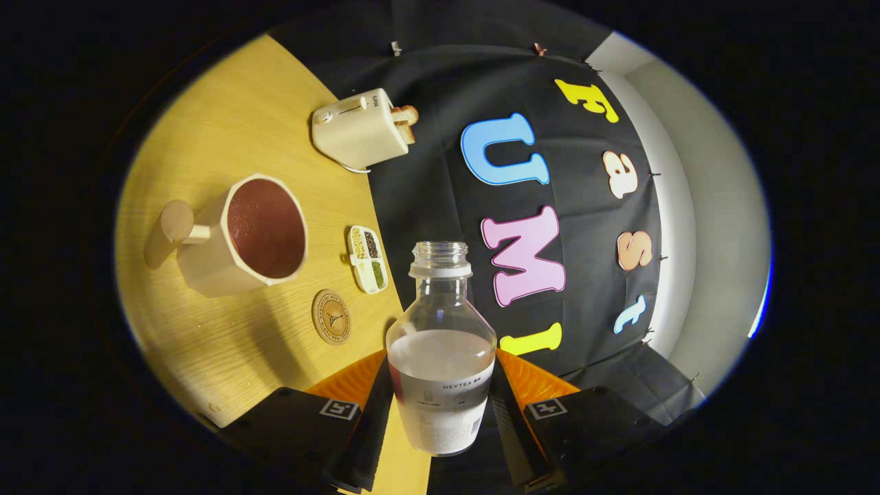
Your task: Take the bottle from table, then pour the juice into the cup, finally place the bottle on the coaster
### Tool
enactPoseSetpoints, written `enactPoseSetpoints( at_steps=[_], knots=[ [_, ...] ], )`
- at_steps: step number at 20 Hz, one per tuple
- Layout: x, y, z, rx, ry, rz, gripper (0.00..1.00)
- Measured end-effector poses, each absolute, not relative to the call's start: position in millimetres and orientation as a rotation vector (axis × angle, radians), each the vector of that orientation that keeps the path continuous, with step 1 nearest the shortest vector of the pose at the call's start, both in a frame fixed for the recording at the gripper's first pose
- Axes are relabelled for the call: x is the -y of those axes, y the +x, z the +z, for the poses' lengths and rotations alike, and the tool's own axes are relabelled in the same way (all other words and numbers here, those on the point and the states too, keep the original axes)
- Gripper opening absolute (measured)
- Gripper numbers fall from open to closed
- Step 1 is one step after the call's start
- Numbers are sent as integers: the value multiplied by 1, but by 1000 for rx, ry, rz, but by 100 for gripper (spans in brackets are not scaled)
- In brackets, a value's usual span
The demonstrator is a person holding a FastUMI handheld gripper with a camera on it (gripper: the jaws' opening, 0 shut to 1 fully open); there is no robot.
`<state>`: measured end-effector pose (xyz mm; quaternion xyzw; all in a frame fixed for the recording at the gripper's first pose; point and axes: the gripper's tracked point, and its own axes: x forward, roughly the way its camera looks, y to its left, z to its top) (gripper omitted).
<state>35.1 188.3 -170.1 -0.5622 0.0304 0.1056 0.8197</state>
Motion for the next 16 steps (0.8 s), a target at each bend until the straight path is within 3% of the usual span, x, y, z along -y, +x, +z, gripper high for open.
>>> enactPoseSetpoints(
  at_steps=[16],
  knots=[
    [-207, 42, -183, -9, -1436, 292, 73]
  ],
)
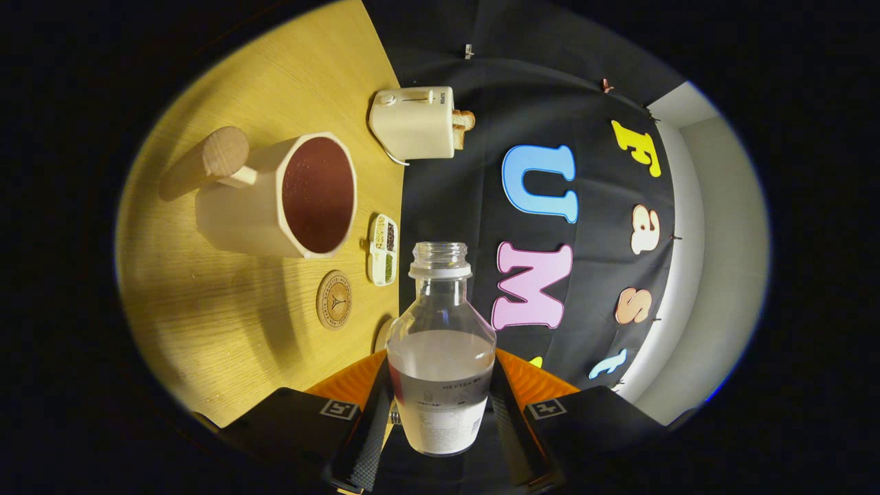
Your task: Take the bottle from table, then pour the juice into the cup, finally place the bottle on the coaster
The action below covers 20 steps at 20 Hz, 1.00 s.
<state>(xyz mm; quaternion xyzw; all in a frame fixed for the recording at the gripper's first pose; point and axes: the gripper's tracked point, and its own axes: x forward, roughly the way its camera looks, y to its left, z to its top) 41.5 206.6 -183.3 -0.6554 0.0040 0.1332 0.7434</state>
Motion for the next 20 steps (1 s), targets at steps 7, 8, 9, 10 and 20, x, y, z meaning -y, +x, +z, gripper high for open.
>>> enactPoseSetpoints(
  at_steps=[7, 8, 9, 10, 20],
  knots=[
    [-214, 39, -185, 32, -1515, 324, 73],
    [-214, 39, -185, 35, -1524, 328, 73],
    [-214, 39, -185, 39, -1535, 332, 73],
    [-215, 40, -185, 46, -1549, 332, 73],
    [-223, 42, -178, 118, -1655, 348, 73]
  ],
)
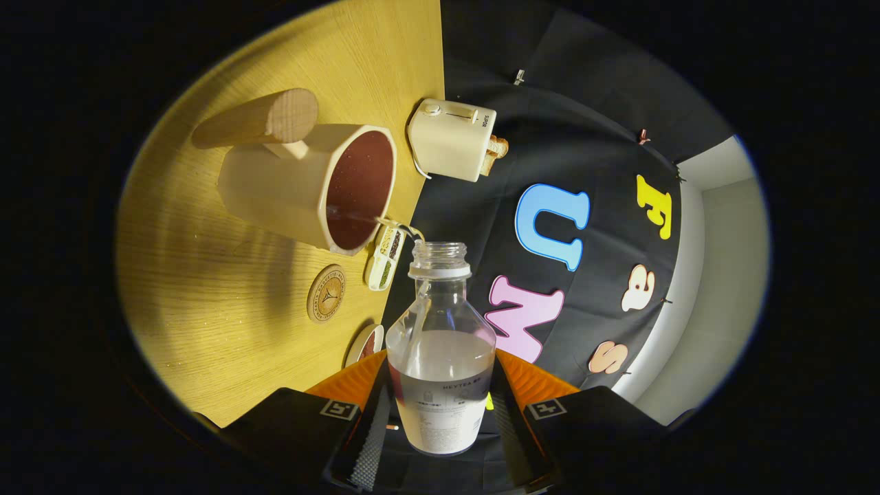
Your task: Take the bottle from table, then pour the juice into the cup, finally place the bottle on the coaster
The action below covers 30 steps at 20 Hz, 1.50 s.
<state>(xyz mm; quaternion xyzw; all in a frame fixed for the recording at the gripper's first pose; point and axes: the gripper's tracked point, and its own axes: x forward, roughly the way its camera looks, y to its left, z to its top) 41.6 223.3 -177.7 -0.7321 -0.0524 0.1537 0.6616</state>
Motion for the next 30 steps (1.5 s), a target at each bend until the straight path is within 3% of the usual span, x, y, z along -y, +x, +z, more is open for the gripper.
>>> enactPoseSetpoints(
  at_steps=[30],
  knots=[
    [-248, 39, -161, 352, -1919, 448, 73]
  ],
)
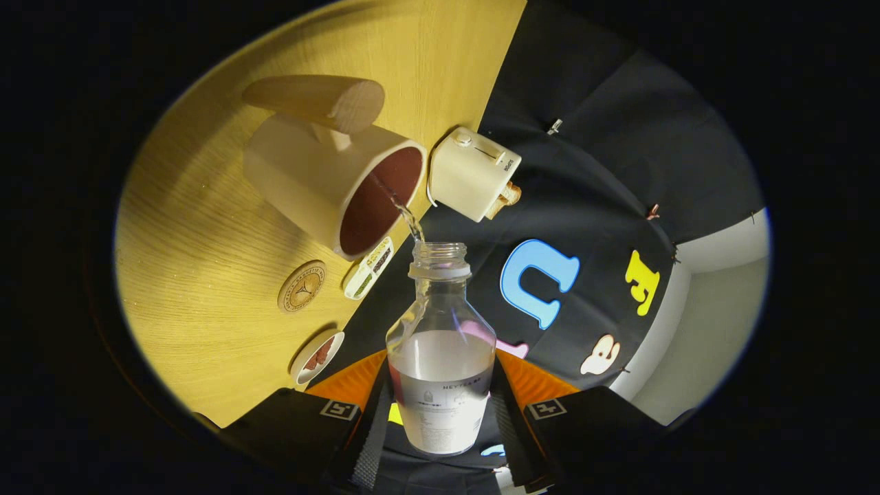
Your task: Take the bottle from table, then pour the juice into the cup, finally place the bottle on the coaster
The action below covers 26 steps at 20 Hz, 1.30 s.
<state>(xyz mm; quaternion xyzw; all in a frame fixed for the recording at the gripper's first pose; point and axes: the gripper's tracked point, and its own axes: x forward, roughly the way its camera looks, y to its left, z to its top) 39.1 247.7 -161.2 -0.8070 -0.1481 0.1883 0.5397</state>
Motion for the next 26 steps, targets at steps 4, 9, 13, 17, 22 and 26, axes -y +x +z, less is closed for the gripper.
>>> enactPoseSetpoints(
  at_steps=[4, 9, 13, 17, 22, 26],
  knots=[
    [-250, 39, -161, 373, -1957, 458, 73],
    [-253, 39, -164, 425, -2011, 478, 73],
    [-260, 38, -169, 505, -2082, 506, 73],
    [-260, 37, -167, 567, -2126, 510, 73],
    [-284, 36, -153, 721, -2201, 504, 73],
    [-293, 36, -152, 817, -2269, 524, 73]
  ],
)
